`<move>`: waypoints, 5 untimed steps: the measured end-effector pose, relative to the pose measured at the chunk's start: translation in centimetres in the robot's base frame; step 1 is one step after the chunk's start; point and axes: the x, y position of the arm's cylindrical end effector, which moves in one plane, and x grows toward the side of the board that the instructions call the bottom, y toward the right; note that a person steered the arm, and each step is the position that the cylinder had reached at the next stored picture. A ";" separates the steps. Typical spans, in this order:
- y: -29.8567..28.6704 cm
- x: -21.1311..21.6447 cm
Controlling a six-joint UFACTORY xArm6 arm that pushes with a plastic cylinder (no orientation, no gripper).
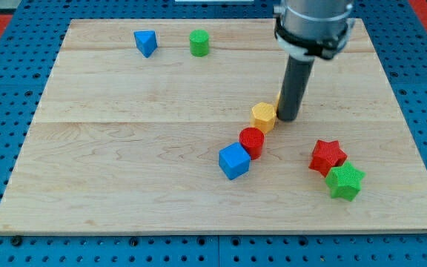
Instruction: Move the yellow heart towards the top center
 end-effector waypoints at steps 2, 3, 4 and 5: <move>1.6 -3.9; -1.4 -9.4; -1.8 -13.2; -0.1 -11.7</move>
